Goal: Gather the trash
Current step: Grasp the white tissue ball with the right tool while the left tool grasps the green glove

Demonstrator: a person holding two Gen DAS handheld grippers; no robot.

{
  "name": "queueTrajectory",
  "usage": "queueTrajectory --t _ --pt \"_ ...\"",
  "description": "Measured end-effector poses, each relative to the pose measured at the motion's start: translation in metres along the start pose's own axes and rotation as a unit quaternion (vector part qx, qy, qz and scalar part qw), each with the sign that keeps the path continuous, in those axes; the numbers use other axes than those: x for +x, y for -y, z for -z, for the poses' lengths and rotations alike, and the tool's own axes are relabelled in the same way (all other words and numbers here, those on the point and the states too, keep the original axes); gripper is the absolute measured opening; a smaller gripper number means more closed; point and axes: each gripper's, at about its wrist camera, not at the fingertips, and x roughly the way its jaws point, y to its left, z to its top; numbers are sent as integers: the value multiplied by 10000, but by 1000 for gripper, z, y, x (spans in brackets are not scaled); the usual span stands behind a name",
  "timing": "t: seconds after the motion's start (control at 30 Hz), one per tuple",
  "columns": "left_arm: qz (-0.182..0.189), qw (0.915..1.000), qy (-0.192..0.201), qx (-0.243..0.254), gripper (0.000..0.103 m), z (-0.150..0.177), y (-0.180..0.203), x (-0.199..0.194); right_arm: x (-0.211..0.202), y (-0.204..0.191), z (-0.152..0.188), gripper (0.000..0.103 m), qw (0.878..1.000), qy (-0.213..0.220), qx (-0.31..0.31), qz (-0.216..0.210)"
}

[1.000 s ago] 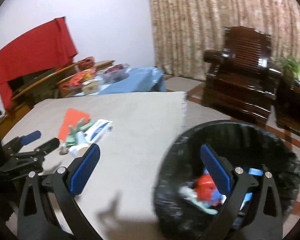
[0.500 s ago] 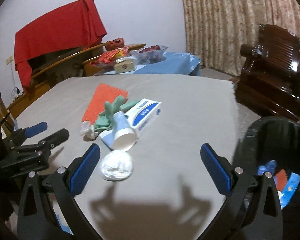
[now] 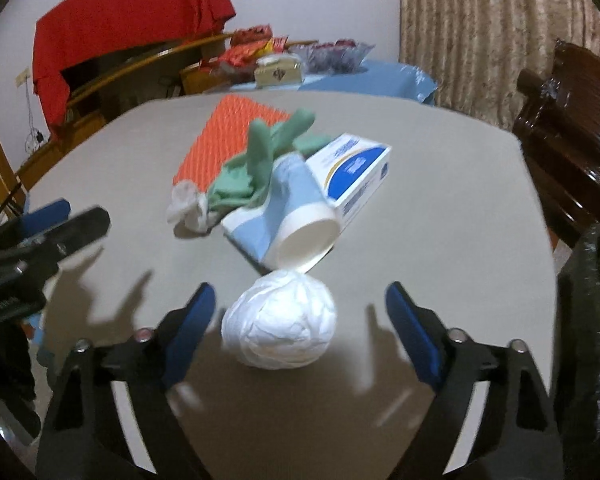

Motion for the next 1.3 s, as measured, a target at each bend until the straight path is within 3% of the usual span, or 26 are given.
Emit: queueTrajectory --t 0.1,0.2,0.33,0.97,1.07,1.17,1.3 --pt "2 10000 -13 -46 90 0 -4 2 9 -2 2 74 9998 -172 -17 -24" --pt "33 10000 -39 -57 90 -1 -4 5 14 -3 3 52 9992 -354 -78 -192" --pt "111 9999 -60 -18 90 -3 1 10 11 -2 4 42 9985 -388 -60 -369" --pt "418 9984 -365 124 82 -19 22 68 -24 47 -2 41 9992 -207 333 25" --pt "571 9968 -550 82 66 -21 26 81 -22 53 -3 41 9990 -199 394 75" --pt "796 9946 -661 22 42 -21 27 86 -19 56 -4 41 9989 -197 416 78" --pt "797 9950 -586 131 26 -18 33 78 -19 57 -4 41 9989 -178 433 65"
